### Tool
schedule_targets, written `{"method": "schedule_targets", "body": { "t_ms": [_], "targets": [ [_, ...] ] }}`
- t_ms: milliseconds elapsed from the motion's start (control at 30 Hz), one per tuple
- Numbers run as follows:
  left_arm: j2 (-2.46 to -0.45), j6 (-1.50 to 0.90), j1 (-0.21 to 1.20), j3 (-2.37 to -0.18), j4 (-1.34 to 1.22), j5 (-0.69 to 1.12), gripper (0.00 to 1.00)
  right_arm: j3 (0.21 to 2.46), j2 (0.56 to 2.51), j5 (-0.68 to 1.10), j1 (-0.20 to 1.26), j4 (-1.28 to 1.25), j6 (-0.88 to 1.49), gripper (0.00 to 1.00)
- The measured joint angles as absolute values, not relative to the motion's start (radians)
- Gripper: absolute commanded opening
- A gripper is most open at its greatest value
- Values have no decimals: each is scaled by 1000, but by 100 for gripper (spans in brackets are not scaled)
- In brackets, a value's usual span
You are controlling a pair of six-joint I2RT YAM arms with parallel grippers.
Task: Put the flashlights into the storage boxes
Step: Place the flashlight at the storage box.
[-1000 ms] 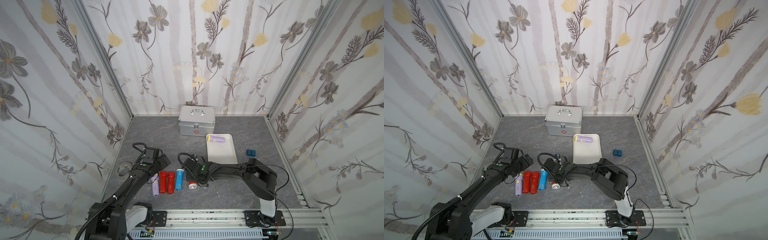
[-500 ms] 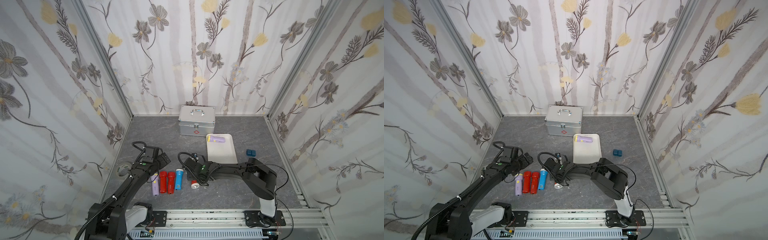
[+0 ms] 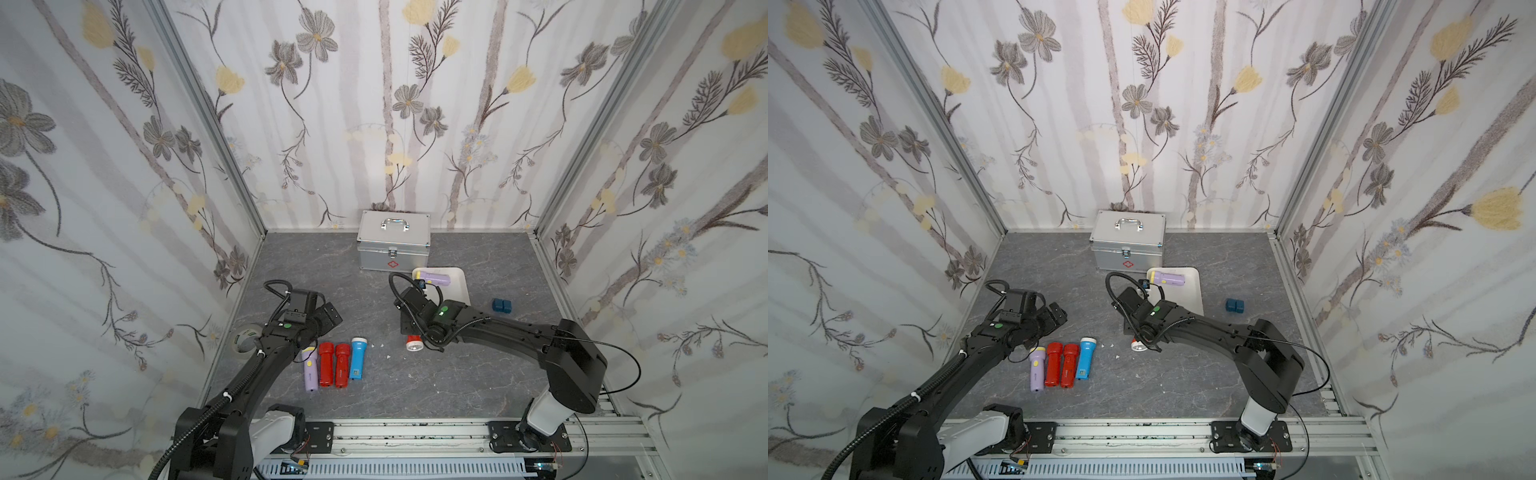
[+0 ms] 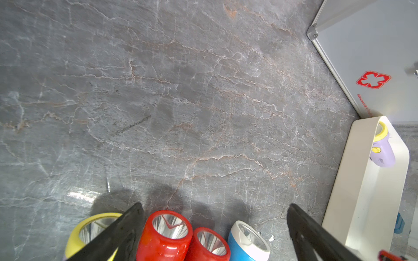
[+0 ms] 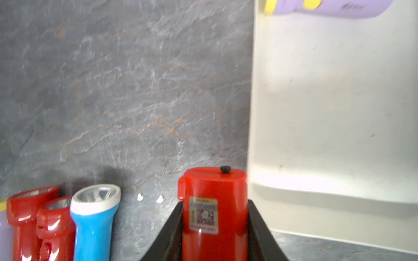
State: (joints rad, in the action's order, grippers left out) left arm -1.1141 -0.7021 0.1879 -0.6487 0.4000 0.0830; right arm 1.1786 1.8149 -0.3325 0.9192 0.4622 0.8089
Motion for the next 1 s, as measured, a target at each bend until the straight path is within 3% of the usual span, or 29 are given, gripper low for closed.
{"method": "schedule_targets", "body": {
  "t_ms": [267, 400, 867, 1000],
  "targets": [
    [-1145, -656, 244, -715, 449, 106, 97, 1068, 1782, -358, 598, 374, 610, 35],
    [-1143, -639, 300, -734, 487, 108, 95, 1079, 1841, -331, 503, 318, 497, 36],
    [-1103, -629, 421, -753, 624, 72, 90, 1241, 2045, -290, 438, 285, 305, 40],
    [-1090, -641, 468, -731, 633, 60, 89, 1243, 2059, -291, 437, 290, 294, 47]
  ]
}}
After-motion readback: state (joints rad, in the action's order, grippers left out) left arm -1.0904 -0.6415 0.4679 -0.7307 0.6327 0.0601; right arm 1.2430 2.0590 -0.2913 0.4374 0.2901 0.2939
